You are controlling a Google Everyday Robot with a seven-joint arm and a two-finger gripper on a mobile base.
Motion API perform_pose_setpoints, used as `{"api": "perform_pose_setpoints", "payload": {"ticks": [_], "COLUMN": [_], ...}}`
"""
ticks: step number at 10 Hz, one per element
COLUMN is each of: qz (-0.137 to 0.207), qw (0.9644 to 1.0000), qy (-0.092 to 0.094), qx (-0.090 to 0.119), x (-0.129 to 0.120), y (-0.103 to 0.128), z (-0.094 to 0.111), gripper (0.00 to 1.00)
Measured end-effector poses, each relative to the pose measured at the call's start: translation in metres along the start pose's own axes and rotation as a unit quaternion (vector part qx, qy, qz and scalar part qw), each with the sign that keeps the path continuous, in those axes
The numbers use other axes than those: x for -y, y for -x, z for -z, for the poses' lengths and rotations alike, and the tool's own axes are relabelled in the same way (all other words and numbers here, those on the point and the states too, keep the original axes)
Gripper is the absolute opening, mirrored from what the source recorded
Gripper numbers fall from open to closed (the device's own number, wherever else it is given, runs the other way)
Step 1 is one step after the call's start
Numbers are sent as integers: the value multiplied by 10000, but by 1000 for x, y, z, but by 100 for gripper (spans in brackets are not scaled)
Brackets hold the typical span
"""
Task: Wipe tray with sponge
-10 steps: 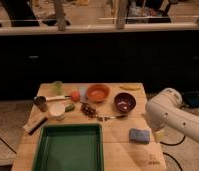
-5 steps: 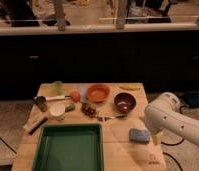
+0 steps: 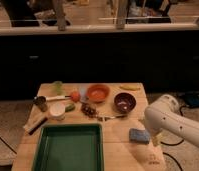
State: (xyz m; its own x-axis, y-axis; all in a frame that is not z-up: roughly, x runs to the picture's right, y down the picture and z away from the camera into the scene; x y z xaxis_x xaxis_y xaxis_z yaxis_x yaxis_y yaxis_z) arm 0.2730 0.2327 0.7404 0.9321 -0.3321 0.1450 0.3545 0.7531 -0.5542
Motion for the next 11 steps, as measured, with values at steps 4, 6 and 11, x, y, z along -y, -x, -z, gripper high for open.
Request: {"api": "perform_pose_setpoints", "payload": {"ticks": [4,6,11], "qz": [39,192,284], "qw": [9999,9996,9990], "qy": [16,13,-58], "qx": [157,194,342], "x": [-3,-4,-3], "y": [-6,-4,-2], "z": [-13,-17,-35], "gripper": [80,80,80]}}
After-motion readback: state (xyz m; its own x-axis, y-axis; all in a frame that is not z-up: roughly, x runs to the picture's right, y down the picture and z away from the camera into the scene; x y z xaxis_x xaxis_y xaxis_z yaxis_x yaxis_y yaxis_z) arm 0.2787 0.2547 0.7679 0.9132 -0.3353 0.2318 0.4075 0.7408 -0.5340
